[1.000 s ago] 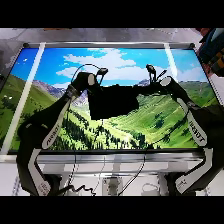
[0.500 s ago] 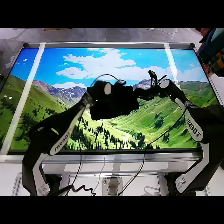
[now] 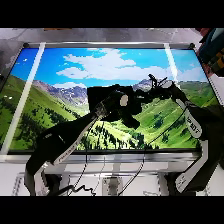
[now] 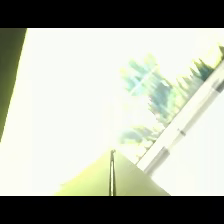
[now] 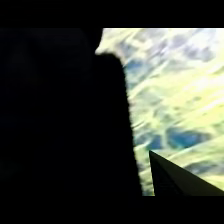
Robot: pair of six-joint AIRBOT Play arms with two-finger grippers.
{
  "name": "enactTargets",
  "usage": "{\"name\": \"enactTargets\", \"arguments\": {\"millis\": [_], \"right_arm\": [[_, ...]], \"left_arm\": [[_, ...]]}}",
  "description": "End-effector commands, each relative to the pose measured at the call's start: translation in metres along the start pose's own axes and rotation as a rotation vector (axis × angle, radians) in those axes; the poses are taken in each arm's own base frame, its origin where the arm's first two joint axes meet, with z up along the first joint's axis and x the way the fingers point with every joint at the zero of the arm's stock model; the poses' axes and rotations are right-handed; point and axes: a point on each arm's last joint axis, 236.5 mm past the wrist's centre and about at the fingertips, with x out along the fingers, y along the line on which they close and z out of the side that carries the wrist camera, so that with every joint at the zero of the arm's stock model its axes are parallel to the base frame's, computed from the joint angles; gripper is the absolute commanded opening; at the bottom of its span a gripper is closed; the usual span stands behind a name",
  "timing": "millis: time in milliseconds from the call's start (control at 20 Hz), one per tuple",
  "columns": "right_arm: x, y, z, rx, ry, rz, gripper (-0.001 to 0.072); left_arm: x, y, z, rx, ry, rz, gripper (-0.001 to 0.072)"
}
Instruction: Fold the clothes and pants, and hang the long-sleeved shirts on hangers.
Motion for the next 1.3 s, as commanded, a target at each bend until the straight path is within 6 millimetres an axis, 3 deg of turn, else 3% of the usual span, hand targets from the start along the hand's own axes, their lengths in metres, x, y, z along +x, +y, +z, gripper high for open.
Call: {"name": "enactTargets", "arguments": {"millis": [0, 100, 200, 300, 400, 450, 550, 650, 800, 950, 1100, 1250], "right_arm": [[0.013, 0.01, -0.013, 0.043, 0.054, 0.089, 0.0591], [0.021, 0.023, -0.012, 0.114, 0.05, 0.169, 0.0592], [0.032, 0.032, -0.018, 0.126, 0.068, 0.193, 0.0581], [0.042, 0.044, -0.022, 0.104, 0.07, 0.189, 0.0484], [0.053, 0.056, -0.024, 0.082, 0.059, 0.183, 0.0068], [0.056, 0.061, -0.022, 0.071, 0.043, 0.178, 0.0024], [0.053, 0.076, -0.014, 0.052, 0.015, 0.194, 0.0023], [0.03, 0.096, 0.004, 0.02, -0.027, 0.231, 0.0022], [-0.037, 0.127, 0.037, -0.05, -0.109, 0.299, 0.0022], [-0.139, 0.139, 0.075, -0.084, -0.269, 0.329, 0.0023], [-0.258, 0.12, 0.1, -0.005, -0.477, 0.299, 0.0023], [-0.368, 0.082, 0.096, 0.097, -0.673, 0.207, 0.0023]], "left_arm": [[-0.015, -0.004, -0.003, 0.03, 0.003, -0.008, 0.0007], [-0.034, 0.014, 0.001, 0.023, -0.03, 0.039, 0.0007], [-0.058, 0.046, 0.003, 0.012, -0.06, 0.129, 0.0007], [-0.085, 0.076, 0.003, -0.011, -0.096, 0.205, 0.0007], [-0.117, 0.104, 0.002, -0.038, -0.139, 0.276, 0.0007], [-0.136, 0.118, 0.0, -0.053, -0.163, 0.316, 0.0007], [-0.175, 0.139, -0.005, -0.084, -0.217, 0.382, 0.0007], [-0.217, 0.152, -0.012, -0.11, -0.28, 0.439, 0.0007], [-0.282, 0.157, -0.026, -0.14, -0.393, 0.507, 0.0007], [-0.345, 0.153, -0.046, -0.16, -0.504, 0.579, 0.0007], [-0.402, 0.142, -0.071, -0.178, -0.611, 0.648, 0.0008], [-0.443, 0.127, -0.094, -0.187, -0.702, 0.693, 0.0008]]}}
